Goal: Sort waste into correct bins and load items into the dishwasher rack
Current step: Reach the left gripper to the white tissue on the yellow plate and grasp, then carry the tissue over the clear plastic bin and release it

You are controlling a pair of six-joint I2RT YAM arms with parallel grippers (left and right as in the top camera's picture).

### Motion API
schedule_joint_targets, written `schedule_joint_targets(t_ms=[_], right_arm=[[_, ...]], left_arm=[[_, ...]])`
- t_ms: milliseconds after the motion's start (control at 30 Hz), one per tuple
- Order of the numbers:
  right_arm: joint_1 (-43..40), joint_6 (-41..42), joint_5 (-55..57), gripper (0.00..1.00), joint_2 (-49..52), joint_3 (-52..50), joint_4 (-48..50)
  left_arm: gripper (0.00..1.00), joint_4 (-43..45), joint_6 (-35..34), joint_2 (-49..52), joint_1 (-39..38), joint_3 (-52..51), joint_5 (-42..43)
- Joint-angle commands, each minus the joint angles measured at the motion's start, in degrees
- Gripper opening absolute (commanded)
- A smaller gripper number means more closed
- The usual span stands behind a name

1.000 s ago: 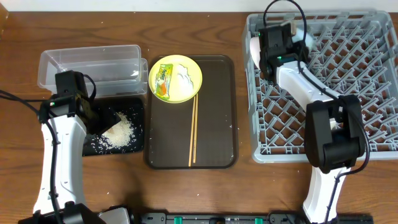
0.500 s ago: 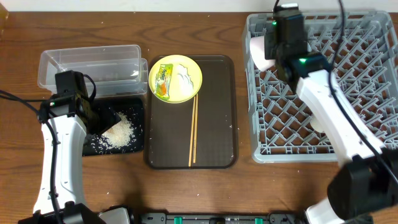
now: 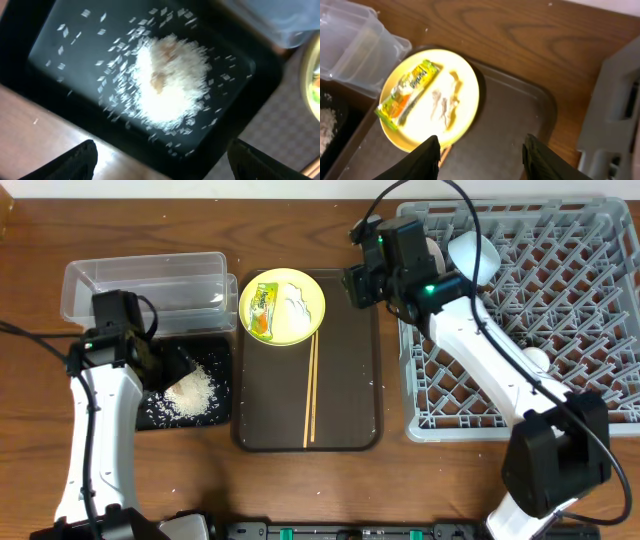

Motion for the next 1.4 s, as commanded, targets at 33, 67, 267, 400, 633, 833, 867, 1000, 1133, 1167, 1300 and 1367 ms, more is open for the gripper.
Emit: schedule_joint_targets(t_ms=[33,67,267,400,633,833,867,1000,1133,1167,1300,1367], right_arm=[[1.2,1.3,0.1,0.53,-0.5,0.2,3.5],[1.9,1.2,0.2,0.54,-0.3,0.2,4.1],[4.3,0.3,6.4,0.64,-0.4,0.2,2.3],[3.5,0.3,14.2,0.70,-3.8,0.2,-2.3],[-0.7,0.2,27.6,0.83,-16.1,0.2,-12.9],[-7.8,0.3,27.2,0.82,-24.5,0.2,-21.4],[-9.1,0.3,27.1,0.83,-25.4,0.2,-22.6],[-12.9,0.3,25.5,0.84,-27.2,0.2,-26.6],[-14.3,0.3,25.6,0.84,-27.3,0.2,-30.0],[-14.3,0.3,25.6,0.84,-27.3,0.2,-30.6],[-14.3,0.3,25.6,0.85,-27.2,0.2,-31.4],[-14.3,0.3,25.6,0.84,-27.2,0.2,-31.4]], left_arm=[[0.86,1.4,0.5,-0.5,-2.9,0.3,-0.1],[0.86,1.5,0.5,-0.5,-3.5,0.3,-0.1],[0.86,6.0,5.9,-0.5,-7.8,0.4,0.0],[0.86,10.3,8.8,-0.1,-12.2,1.2,1.5],[0.86,19.2,10.3,6.6,-19.3,5.2,2.8],[0.85,29.8,10.2,14.6,-24.8,7.4,3.0],[0.85,32.0,10.0,16.0,-25.7,7.4,3.0],[0.85,38.2,7.8,21.5,-28.8,7.4,3.0],[0.85,41.4,3.9,26.9,-30.9,7.4,3.0],[0.85,41.7,2.8,27.9,-31.2,7.4,3.0],[0.78,43.2,1.4,32.1,-32.2,7.4,3.0],[0.62,43.9,1.4,33.5,-32.4,7.4,3.0]])
